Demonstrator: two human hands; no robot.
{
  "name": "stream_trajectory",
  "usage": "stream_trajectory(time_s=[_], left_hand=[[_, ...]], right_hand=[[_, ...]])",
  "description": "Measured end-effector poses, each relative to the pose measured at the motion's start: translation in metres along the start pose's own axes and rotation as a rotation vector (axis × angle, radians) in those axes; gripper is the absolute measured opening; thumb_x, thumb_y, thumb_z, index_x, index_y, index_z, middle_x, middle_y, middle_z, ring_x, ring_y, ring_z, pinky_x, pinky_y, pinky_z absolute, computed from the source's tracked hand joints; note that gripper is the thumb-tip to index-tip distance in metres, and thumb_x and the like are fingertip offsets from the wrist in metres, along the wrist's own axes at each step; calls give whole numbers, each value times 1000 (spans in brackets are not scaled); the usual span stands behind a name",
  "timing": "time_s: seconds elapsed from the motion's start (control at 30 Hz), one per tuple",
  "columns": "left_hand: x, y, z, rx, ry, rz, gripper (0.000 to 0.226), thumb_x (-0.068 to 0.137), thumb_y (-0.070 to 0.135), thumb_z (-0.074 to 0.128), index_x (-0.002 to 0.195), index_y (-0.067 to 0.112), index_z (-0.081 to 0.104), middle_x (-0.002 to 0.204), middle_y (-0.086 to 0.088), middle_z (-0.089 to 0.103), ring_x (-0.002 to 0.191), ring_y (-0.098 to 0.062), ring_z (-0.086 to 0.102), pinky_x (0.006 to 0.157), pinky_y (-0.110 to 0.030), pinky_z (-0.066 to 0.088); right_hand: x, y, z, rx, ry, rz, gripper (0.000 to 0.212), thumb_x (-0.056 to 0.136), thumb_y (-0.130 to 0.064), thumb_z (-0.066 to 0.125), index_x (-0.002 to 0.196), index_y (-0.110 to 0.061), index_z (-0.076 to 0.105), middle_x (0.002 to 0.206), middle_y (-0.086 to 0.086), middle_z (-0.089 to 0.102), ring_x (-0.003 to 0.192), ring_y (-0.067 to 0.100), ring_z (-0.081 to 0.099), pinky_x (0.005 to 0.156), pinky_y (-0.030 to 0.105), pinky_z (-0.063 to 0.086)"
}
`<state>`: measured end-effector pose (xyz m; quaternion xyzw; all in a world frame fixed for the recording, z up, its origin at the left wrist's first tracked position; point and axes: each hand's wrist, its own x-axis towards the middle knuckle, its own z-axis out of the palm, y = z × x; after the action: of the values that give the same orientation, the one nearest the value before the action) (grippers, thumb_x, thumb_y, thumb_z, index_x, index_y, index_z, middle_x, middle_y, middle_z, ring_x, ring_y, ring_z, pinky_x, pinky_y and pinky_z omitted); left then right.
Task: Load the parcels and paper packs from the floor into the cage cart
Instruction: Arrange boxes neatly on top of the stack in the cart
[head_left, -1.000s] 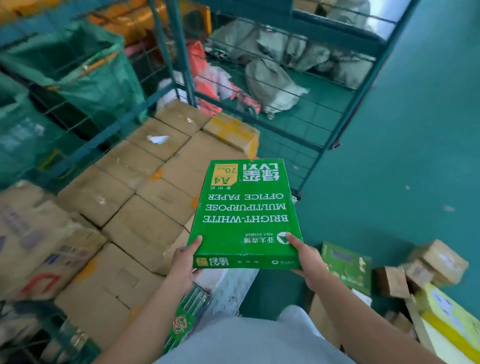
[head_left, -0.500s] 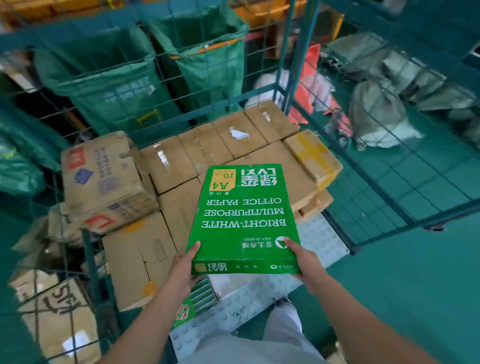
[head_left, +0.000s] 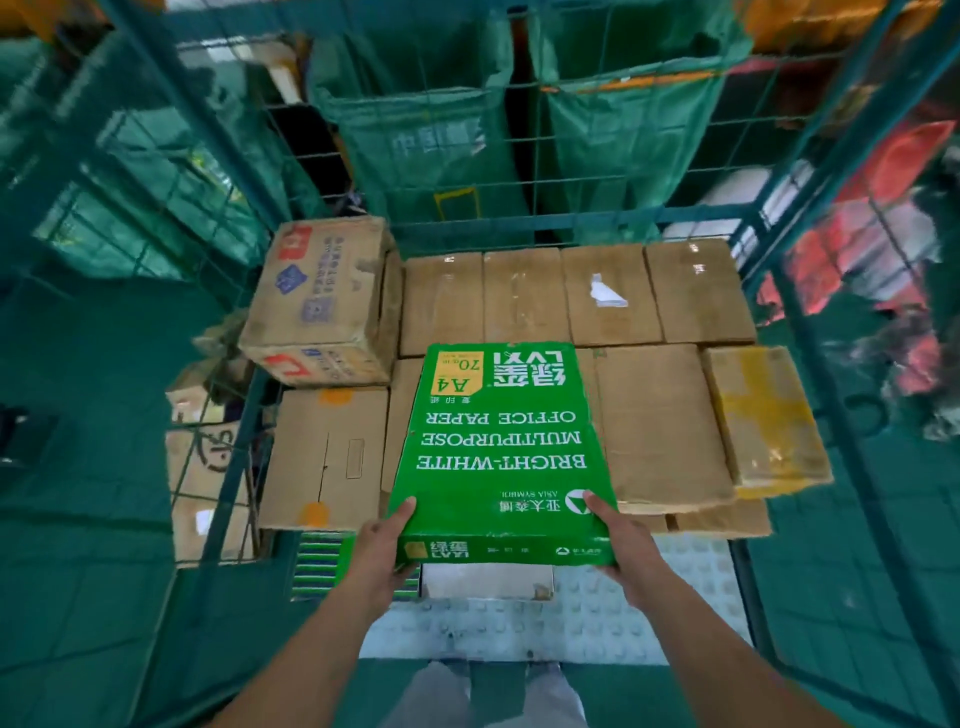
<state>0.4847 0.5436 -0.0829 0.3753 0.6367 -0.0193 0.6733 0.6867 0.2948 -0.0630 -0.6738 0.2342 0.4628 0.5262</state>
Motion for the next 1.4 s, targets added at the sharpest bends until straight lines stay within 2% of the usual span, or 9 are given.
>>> stream_trajectory(time_s=[0.17,0.33,0.47,0.6,0.7,0.83,1.0,1.17,1.4], left_hand=[[14,-4,-3,-77,29,-10,73,77,55,83,128,12,52,123,-21,61,96,-31,63,76,-42,59],[31,10,-12,-133,16,0,75,75,54,83,126,9,52,124,-23,62,102,-35,64,73,-40,58],[48,29,-13,-139,-73,-6,62,89,51,74,128,5,59,124,-26,67,106,-35,65,82,-42,55],[70,60,-3,-155,-107,-17,51,94,48,69,124,7,65,126,-27,65,102,-34,63,85,-43,55],[97,93,5,-195,-128,-15,51,94,49,69,126,11,61,124,-19,69,108,-33,69,79,-40,61],[139,135,11,-173,-106,90,58,91,50,69,128,6,62,116,-17,74,99,-31,72,88,-44,61],[182,171,12,-269,-18,148,53,100,39,64,139,6,48,133,-20,65,109,-31,69,67,-32,60],[189,180,28,-298,-11,104,41,106,25,57,140,14,38,129,-13,64,117,-31,65,91,-38,58],[199,177,36,-316,-1,86,38,105,24,58,139,15,43,129,-12,65,114,-29,65,92,-37,57]], right_hand=[[27,-15,11,-46,-2,9,41,86,-42,80,108,-9,70,106,12,75,99,29,70,75,37,56],[38,-37,33,-155,-10,-5,45,85,-47,79,106,-8,73,104,13,76,101,32,71,93,47,59],[53,-71,48,-244,-2,-69,46,85,-54,77,96,-9,75,102,20,76,86,28,71,76,35,56],[79,-109,67,-302,11,-125,44,86,-54,77,93,-11,73,92,12,78,95,32,73,96,48,58],[102,-131,86,-287,-2,-156,40,90,-51,74,99,-11,72,80,2,79,84,24,73,82,38,57],[131,-149,108,-226,-27,-153,40,92,-56,68,103,-17,72,94,2,78,86,17,73,66,26,53],[170,-156,138,-119,-130,-66,48,89,-62,68,117,-24,71,113,1,77,109,20,72,90,36,60],[192,-161,146,-42,-137,-14,45,90,-59,69,120,-25,68,119,5,74,109,26,72,87,42,62],[205,-162,149,-8,-129,0,36,95,-47,69,121,-23,65,118,4,74,107,23,72,95,44,60]])
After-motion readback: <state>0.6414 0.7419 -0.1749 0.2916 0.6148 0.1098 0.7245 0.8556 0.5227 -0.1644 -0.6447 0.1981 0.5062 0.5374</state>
